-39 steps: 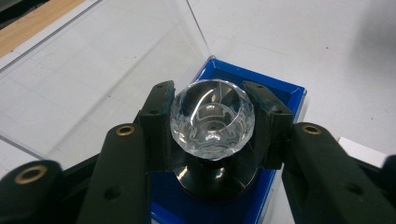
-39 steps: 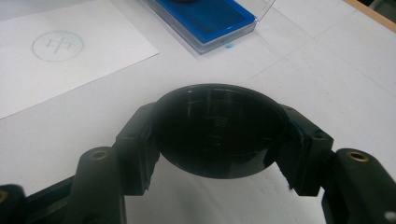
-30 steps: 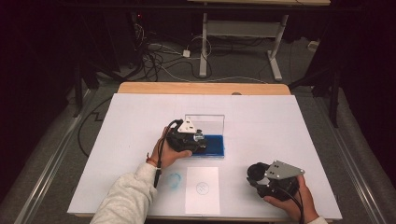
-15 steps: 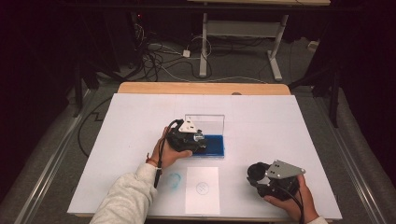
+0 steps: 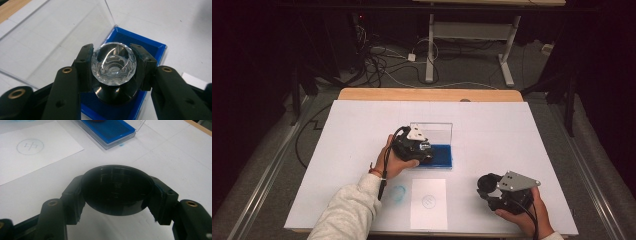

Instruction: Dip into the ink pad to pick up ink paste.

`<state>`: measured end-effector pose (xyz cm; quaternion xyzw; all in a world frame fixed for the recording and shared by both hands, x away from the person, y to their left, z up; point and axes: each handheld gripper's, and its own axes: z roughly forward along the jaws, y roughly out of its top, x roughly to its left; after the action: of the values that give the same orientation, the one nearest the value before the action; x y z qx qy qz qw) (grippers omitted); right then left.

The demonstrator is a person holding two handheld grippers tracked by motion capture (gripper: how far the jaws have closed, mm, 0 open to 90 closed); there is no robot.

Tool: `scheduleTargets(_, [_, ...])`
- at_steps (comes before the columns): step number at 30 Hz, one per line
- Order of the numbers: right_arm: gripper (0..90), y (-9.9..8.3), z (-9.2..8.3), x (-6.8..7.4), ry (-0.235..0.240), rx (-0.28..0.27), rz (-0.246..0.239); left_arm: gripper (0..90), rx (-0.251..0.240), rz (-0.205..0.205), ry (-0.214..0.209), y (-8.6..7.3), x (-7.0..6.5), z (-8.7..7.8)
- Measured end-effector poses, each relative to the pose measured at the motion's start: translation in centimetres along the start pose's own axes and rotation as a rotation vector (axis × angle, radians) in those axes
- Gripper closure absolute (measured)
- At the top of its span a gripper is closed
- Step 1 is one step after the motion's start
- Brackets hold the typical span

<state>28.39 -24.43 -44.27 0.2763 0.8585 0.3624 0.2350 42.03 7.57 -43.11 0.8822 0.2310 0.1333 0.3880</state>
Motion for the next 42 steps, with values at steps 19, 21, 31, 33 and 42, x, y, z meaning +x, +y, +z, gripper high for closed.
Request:
scheduleTargets(19, [37.8,0.0,-0.1,-0.1,-0.006,0.0,-0.008,55.2,-0.049,0.073,-0.043,4.6,-0.9,-0.9])
scheduleTargets(21, [37.8,-0.1,-0.1,-0.1,-0.004,0.002,-0.006,55.1,-0.035,0.075,-0.04,4.4,-1.2,-0.1])
scheduleTargets(31, [37.8,-0.1,0.0,0.0,0.001,0.01,-0.014,55.1,0.005,0.064,-0.077,3.1,-1.3,2.6])
scheduleTargets(33, [37.8,-0.1,0.0,0.0,-0.002,0.009,-0.011,55.1,0.014,0.068,-0.074,2.9,-1.5,2.8])
scheduleTargets(42, [37.8,-0.2,0.2,0.0,0.005,0.02,-0.019,55.1,-0.003,0.07,-0.067,2.0,-1.6,3.1])
